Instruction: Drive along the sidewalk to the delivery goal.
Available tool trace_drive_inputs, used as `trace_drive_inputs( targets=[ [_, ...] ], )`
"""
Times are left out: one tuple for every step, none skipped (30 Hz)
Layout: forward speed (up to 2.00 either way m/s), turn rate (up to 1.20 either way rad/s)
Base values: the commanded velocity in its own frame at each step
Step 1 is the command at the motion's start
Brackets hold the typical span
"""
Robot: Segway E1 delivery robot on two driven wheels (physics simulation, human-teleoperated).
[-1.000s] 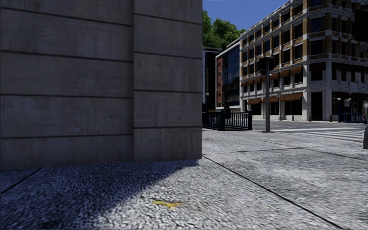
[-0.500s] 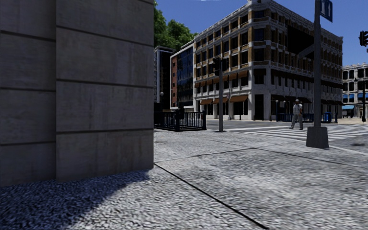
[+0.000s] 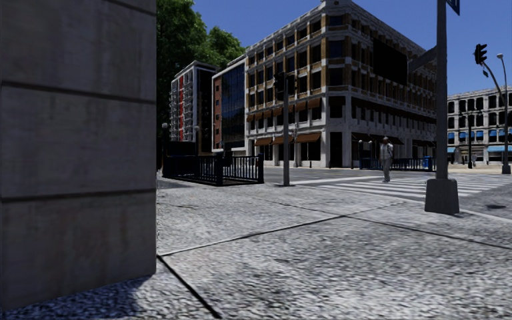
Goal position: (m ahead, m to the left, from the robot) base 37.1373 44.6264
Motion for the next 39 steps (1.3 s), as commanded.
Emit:
trace_drive_inputs(
  targets=[
    [2.0,0.0],
    [2.0,0.0],
    [2.0,0.0],
    [2.0,0.0],
    [2.0,0.0],
    [2.0,0.0],
    [2.0,0.0],
    [2.0,0.0],
    [2.0,0.0],
    [2.0,0.0],
    [2.0,0.0],
    [2.0,0.0],
    [2.0,0.0],
    [2.0,0.02],
    [2.0,0.24],
    [2.0,0.34],
    [2.0,0.34],
    [2.0,0.37],
    [2.0,0.37],
    [2.0,0.37],
    [2.0,0.37],
    [2.0,0.37],
    [2.0,0.37],
    [2.0,0.37],
    [2.0,0.37],
    [2.0,0.37],
    [2.0,0.38],
    [2.0,0.38],
    [2.0,0.38],
    [2.0,0.38],
    [2.0,0.38],
    [2.0,0.38],
    [2.0,0.38],
    [2.0,0.38],
    [2.0,0.38],
    [2.0,0.38],
    [2.0,0.38],
    [2.0,0.39],
    [2.0,0.39]
  ],
)
